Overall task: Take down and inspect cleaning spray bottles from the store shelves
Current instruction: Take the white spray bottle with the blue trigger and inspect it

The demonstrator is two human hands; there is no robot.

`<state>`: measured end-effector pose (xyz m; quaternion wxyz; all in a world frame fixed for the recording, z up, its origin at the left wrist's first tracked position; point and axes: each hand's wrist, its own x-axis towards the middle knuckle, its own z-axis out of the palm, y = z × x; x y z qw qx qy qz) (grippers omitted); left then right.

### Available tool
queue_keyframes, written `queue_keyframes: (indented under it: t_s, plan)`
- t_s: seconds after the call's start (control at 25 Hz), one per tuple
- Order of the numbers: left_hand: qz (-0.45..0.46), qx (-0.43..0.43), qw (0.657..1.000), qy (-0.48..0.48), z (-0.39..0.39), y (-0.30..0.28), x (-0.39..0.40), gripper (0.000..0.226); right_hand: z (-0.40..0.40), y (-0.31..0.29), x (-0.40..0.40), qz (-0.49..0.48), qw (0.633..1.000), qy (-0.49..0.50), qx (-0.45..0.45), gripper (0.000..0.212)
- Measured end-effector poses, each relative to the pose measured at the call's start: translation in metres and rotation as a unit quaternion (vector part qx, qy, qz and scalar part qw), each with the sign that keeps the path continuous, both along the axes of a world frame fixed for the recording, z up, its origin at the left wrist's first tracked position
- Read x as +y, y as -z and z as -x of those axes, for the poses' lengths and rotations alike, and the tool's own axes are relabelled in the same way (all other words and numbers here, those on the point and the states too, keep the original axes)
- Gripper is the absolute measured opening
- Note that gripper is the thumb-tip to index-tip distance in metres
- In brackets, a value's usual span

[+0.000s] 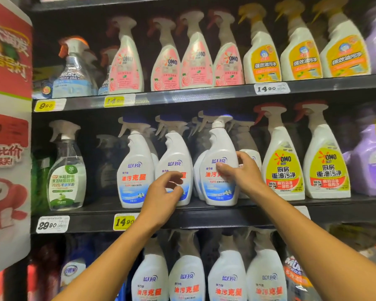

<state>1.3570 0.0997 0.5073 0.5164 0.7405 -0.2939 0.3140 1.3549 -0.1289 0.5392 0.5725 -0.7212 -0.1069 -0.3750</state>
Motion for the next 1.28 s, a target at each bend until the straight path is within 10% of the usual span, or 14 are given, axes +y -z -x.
queue_keyframes:
  t_s: [0.2, 0.48, 1.08, 1.28]
  plan:
    - [0.111, 0.151, 0.967, 0.173, 0.007, 0.011, -0.003, 0.017, 0.04, 0.004, 0.001, -0.034, 0.998, -0.039, -0.039, 0.038]
    - [0.067, 0.266, 0.879, 0.39, 0.041, 0.07, -0.004, 0.062, 0.116, 0.052, 0.042, -0.051, 0.997, -0.06, 0.014, 0.06]
    - [0.171, 0.398, 0.825, 0.363, 0.209, 0.288, 0.169, 0.029, 0.233, 0.221, 0.215, -0.139, 0.959, -0.156, 0.189, 0.039]
    - [0.187, 0.5, 0.744, 0.401, 0.255, 0.327, 0.2, 0.051, 0.254, 0.26, 0.261, -0.234, 0.947, -0.102, 0.196, 0.045]
